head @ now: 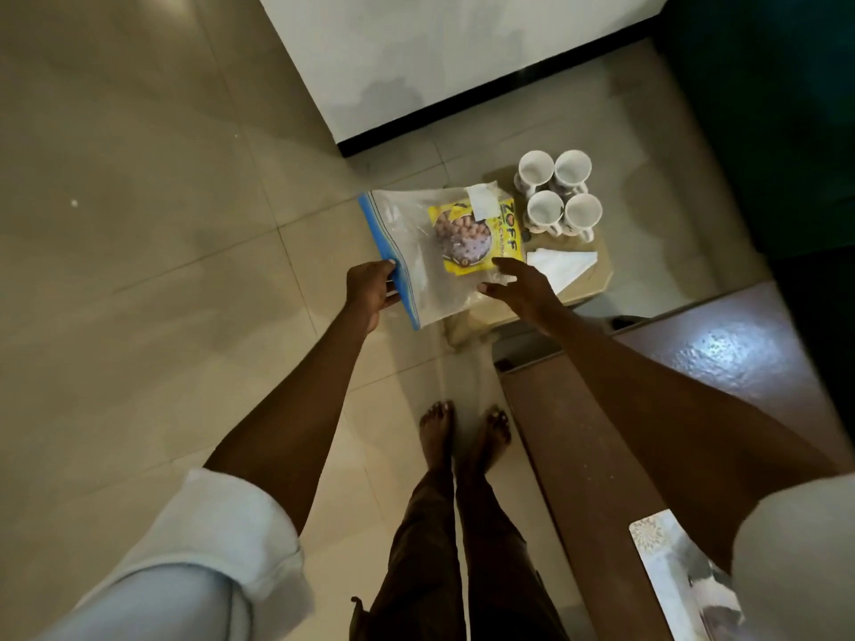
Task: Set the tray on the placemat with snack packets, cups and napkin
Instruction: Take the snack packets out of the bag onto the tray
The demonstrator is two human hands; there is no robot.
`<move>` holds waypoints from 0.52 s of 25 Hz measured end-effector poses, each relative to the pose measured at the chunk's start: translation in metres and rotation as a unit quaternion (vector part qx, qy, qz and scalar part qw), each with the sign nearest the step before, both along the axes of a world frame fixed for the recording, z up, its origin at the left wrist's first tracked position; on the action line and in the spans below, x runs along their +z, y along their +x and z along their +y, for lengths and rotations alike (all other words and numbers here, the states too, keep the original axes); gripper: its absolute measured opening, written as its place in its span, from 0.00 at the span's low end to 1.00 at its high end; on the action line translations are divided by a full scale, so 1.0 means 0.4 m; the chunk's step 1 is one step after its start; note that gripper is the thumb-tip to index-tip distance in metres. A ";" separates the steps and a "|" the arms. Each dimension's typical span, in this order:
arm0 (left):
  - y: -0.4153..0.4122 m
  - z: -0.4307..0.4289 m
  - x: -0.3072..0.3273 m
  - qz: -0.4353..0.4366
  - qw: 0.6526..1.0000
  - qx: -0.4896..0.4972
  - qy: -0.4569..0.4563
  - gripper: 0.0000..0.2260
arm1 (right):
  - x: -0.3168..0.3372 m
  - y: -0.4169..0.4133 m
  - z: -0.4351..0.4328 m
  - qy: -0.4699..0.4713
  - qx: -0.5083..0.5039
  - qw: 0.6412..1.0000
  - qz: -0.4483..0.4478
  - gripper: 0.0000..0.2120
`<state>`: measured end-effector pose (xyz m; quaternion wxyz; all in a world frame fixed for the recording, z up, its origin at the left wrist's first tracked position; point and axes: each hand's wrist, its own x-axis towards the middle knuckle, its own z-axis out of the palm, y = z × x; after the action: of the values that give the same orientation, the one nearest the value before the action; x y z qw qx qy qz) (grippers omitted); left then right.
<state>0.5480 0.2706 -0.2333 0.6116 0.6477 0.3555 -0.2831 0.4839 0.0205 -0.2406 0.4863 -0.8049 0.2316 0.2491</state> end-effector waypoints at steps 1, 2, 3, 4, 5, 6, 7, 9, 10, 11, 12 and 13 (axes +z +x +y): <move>-0.011 -0.013 0.030 -0.017 1.000 0.001 -0.017 0.06 | 0.034 -0.004 0.006 0.025 -0.018 0.999 -0.012 0.28; -0.026 -0.031 0.064 -0.035 0.999 0.000 -0.037 0.05 | 0.073 -0.009 0.014 0.052 -0.038 0.998 -0.023 0.25; -0.043 -0.051 0.096 -0.054 0.997 -0.001 -0.053 0.04 | 0.111 -0.012 0.026 0.082 -0.056 0.995 -0.032 0.23; -0.063 -0.075 0.127 -0.071 0.995 -0.008 -0.063 0.04 | 0.152 -0.019 0.039 0.105 -0.069 0.991 -0.042 0.22; -0.090 -0.106 0.164 -0.083 0.994 -0.018 -0.074 0.03 | 0.197 -0.031 0.047 0.117 -0.080 0.988 -0.057 0.22; -0.115 -0.140 0.203 -0.094 0.991 -0.029 -0.087 0.04 | 0.243 -0.045 0.052 0.120 -0.090 0.986 -0.072 0.22; -0.139 -0.173 0.245 -0.105 0.989 -0.040 -0.098 0.05 | 0.288 -0.060 0.054 0.120 -0.105 0.984 -0.085 0.22; -0.189 -0.229 0.330 -0.127 0.984 -0.067 -0.106 0.08 | 0.373 -0.111 0.050 0.103 -0.138 0.979 -0.108 0.20; -0.216 -0.252 0.370 -0.134 0.981 -0.085 -0.110 0.10 | 0.410 -0.149 0.043 0.089 -0.155 0.976 -0.121 0.17; -0.244 -0.268 0.402 -0.139 0.978 -0.102 -0.117 0.12 | 0.441 -0.189 0.038 0.082 -0.179 0.972 -0.130 0.15; -0.271 -0.280 0.431 -0.143 0.974 -0.119 -0.128 0.12 | 0.471 -0.230 0.029 0.082 -0.212 0.964 -0.140 0.13; -0.303 -0.293 0.464 -0.146 0.969 -0.140 -0.140 0.11 | 0.504 -0.280 0.018 0.086 -0.249 0.953 -0.151 0.12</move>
<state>0.4267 0.1536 -0.0478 0.6957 0.6332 0.1247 -0.3155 0.3720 0.0276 -0.0388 0.6295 -0.7050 0.3265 0.0146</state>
